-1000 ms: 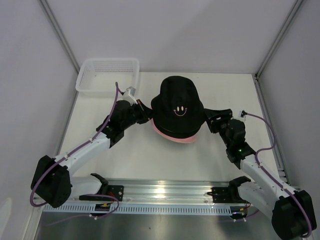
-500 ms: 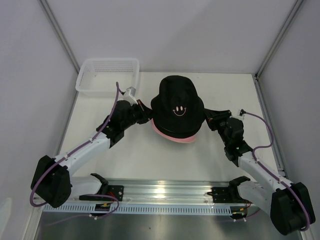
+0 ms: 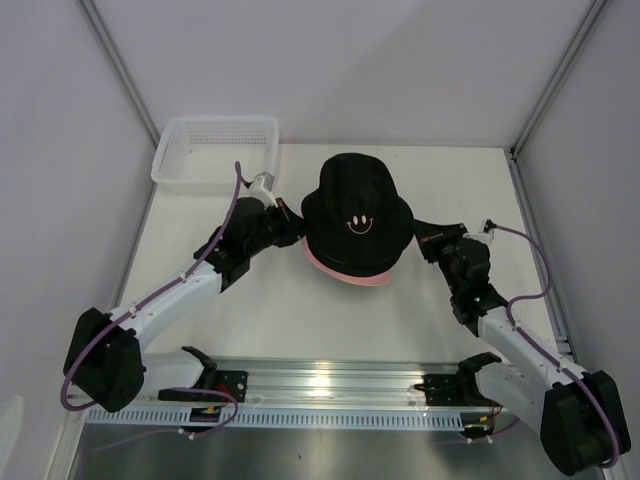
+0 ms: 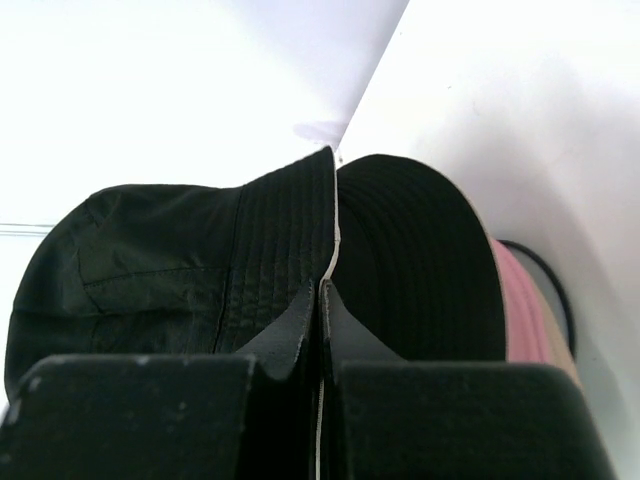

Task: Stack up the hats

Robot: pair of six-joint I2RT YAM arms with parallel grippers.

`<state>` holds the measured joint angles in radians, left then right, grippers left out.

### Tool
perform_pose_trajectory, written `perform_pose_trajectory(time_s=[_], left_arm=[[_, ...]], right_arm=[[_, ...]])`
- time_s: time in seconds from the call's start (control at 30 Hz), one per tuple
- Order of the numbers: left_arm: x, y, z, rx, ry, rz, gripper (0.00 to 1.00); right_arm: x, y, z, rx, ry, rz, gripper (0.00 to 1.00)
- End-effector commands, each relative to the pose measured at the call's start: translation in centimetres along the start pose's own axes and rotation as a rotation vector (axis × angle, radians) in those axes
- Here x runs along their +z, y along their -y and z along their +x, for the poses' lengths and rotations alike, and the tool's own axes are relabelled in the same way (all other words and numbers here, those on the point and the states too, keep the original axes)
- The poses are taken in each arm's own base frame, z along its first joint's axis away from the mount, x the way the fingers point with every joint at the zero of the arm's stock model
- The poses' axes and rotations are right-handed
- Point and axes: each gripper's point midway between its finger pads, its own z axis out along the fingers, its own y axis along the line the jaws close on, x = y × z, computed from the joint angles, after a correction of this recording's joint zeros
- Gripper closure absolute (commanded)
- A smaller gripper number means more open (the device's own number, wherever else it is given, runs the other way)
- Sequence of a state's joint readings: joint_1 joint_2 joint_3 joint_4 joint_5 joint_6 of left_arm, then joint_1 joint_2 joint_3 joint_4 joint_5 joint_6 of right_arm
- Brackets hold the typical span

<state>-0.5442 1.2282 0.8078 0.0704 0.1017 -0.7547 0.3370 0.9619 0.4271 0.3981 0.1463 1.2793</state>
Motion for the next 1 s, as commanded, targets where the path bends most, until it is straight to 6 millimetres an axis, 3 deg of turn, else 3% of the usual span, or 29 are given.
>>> perform_pose_trajectory(time_s=[0.0,0.17,0.5,0.7,0.77,0.87,0.9,0.97], left_arm=[[0.1,0.0,-1.0,0.046,0.014,-0.043,0.99],[-0.2,-2.2,0.9,0.037,-0.054,-0.13,0.99],[-0.1,-5.4,4.1,-0.059,-0.185,-0.176,0.99],[-1.6,-7.5,5.8,-0.053,-0.207,-0.244,0.99],[-2.0,-7.9,7.2,-0.062,-0.239,-0.232,0.99],[-2.4,-8.1,9.2,-0.06,-0.291,-0.217,0.99],[-2.5,-8.2,9.6,-0.05,-0.304,-0.219,0.99],[-2.8,-7.4,10.1,-0.009,-0.319,-0.192,0.99]], right_arm=[[-0.6,2.9,-1.3,-0.072,0.075,0.079,1.0],[-1.5,7.9,-0.7,-0.117,0.066,0.199,1.0],[-1.0,13.3,1.5,-0.188,-0.027,0.329,1.0],[0.6,14.0,2.4,-0.252,-0.086,0.356,1.0],[1.2,14.3,2.7,-0.276,-0.101,0.371,1.0],[2.7,13.2,2.5,-0.315,-0.107,0.351,1.0],[3.8,11.7,2.2,-0.321,-0.098,0.324,1.0],[4.9,11.1,2.3,-0.348,-0.109,0.317,1.0]])
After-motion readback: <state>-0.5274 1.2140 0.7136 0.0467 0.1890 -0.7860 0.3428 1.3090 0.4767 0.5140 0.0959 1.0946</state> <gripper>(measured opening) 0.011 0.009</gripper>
